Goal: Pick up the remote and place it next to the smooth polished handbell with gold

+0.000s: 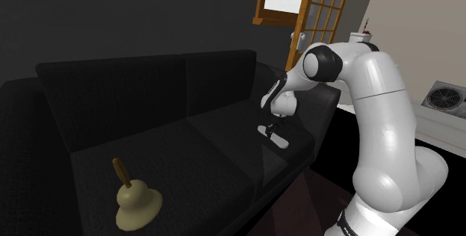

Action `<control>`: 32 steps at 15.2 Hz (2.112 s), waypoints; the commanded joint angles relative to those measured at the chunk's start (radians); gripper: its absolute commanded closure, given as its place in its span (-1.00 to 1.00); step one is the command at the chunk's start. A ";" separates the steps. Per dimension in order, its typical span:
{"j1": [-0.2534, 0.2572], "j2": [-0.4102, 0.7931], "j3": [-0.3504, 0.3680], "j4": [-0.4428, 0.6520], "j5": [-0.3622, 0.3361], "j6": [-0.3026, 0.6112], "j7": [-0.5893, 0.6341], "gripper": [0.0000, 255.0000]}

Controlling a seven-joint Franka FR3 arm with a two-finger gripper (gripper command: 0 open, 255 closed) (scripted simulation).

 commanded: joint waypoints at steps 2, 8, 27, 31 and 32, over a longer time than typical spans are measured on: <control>0.000 0.000 0.000 0.000 0.000 0.000 0.000 1.00; 0.000 0.000 0.000 0.000 0.000 0.000 0.000 1.00; 0.056 -0.197 -0.075 -0.035 -0.085 -0.161 0.060 1.00; 0.066 -0.236 -0.089 -0.033 -0.105 -0.200 0.075 1.00; 0.069 -0.246 -0.092 -0.032 -0.111 -0.210 0.078 1.00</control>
